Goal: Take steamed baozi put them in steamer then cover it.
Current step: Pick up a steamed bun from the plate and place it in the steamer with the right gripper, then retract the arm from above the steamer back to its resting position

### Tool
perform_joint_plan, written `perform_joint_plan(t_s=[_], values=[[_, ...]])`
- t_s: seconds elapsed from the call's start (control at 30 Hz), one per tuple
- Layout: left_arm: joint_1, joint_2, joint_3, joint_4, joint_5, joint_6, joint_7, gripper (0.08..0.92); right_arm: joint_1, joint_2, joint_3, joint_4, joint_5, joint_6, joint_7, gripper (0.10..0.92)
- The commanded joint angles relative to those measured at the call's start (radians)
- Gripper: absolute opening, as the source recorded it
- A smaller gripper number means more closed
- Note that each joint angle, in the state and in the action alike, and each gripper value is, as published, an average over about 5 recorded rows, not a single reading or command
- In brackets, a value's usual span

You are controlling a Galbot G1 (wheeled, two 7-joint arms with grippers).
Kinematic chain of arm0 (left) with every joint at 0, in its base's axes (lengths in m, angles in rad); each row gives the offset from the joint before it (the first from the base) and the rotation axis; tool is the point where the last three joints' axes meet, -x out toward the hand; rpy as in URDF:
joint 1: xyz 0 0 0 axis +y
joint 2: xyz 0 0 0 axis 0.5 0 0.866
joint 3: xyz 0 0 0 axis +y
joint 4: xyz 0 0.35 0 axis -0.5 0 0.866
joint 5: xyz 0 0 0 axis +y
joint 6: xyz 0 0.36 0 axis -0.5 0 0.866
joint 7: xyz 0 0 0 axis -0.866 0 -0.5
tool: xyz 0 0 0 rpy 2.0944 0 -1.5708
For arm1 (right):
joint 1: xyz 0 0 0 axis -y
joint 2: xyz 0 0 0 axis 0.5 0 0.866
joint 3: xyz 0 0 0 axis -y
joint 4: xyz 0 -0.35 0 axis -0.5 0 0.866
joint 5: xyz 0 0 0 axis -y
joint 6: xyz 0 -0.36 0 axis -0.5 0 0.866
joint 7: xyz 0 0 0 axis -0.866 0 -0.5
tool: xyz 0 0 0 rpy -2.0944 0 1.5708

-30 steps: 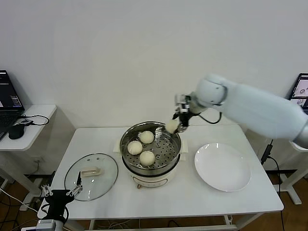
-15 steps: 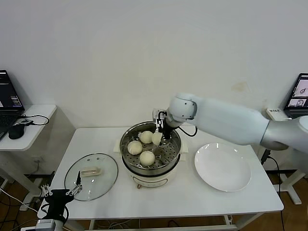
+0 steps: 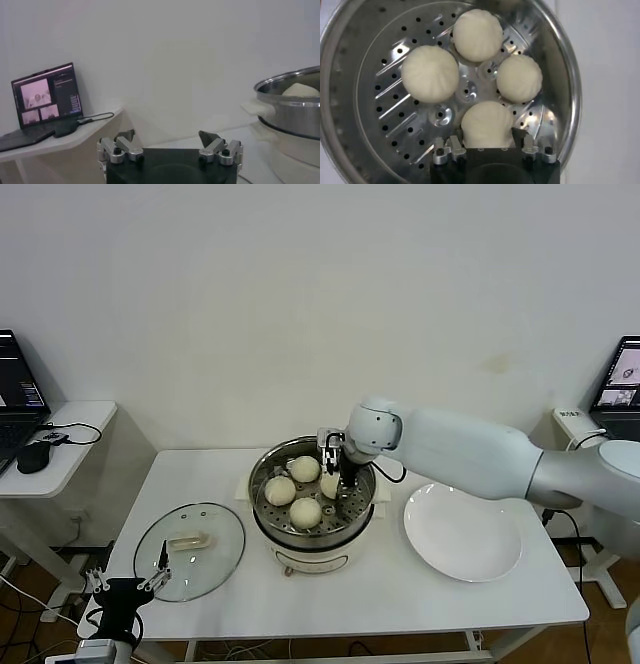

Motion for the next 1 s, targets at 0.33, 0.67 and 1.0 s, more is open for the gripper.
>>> perform_joint_plan(t_s=[0.33, 0.67, 1.0], values=[[-0.002, 0.009, -0.003, 0.006, -0.006, -0.001, 0.0, 0.823, -0.017, -0.266, 0.197, 0.256, 0.08, 0.044, 0.165, 0.822], [-0.002, 0.011, 0.011, 0.021, -0.001, -0.016, 0.002, 0.823, -0.705, -0.476, 0.786, 0.472, 0.157, 0.391, 0.686, 0.823], [0.0, 0.01, 0.053, 0.046, 0.03, -0.019, -0.009, 0.823, -1.47, -0.178, 1.506, 0.461, -0.258, 0.765, 0.728, 0.823]])
